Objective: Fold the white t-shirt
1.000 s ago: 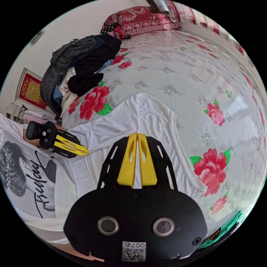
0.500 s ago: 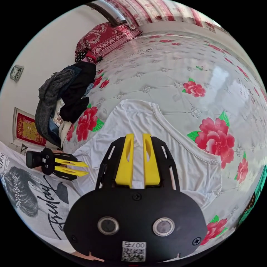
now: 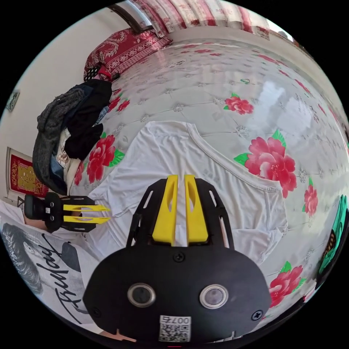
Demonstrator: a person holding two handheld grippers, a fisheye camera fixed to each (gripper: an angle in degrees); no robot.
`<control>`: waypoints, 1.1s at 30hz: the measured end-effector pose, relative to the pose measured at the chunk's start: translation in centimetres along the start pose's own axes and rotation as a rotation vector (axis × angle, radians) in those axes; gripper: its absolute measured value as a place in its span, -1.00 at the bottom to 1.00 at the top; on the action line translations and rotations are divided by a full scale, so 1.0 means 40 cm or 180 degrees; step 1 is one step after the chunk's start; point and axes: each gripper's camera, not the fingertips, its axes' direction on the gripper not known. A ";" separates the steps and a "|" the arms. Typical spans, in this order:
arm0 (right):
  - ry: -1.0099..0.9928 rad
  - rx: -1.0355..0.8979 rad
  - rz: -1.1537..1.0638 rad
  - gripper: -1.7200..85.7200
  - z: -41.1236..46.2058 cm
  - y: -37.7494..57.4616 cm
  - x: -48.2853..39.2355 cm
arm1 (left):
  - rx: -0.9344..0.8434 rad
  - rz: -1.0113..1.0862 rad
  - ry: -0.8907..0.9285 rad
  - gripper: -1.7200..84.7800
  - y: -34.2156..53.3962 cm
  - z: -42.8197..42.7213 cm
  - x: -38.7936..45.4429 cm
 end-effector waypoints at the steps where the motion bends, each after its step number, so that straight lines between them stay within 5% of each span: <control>1: -0.0038 0.0003 -0.0047 -0.90 0.002 0.010 -0.010 | -0.0109 0.0004 0.0044 -0.85 -0.003 0.015 -0.004; 6: -0.0126 -0.0472 -0.0083 -0.86 0.054 0.057 -0.030 | -0.0189 0.0014 0.0110 -0.86 -0.030 0.004 -0.004; 11: -0.0216 -0.0085 0.0152 -0.83 -0.053 0.186 -0.010 | 0.0027 -0.0446 0.0154 -0.90 -0.010 -0.080 -0.044; 21: 0.0007 0.0136 0.1600 -0.80 -0.237 0.827 0.092 | -0.0218 -0.2009 -0.0078 -0.85 0.272 -0.227 -0.141; 27: -0.0002 0.0035 0.2135 -0.79 -0.224 1.073 0.075 | -0.0469 -0.2142 0.0035 -0.78 0.349 -0.260 -0.112; 33: 0.0240 -0.0342 0.1932 -0.80 -0.177 1.089 0.057 | -0.0697 -0.2130 0.0058 -0.77 0.339 -0.240 -0.112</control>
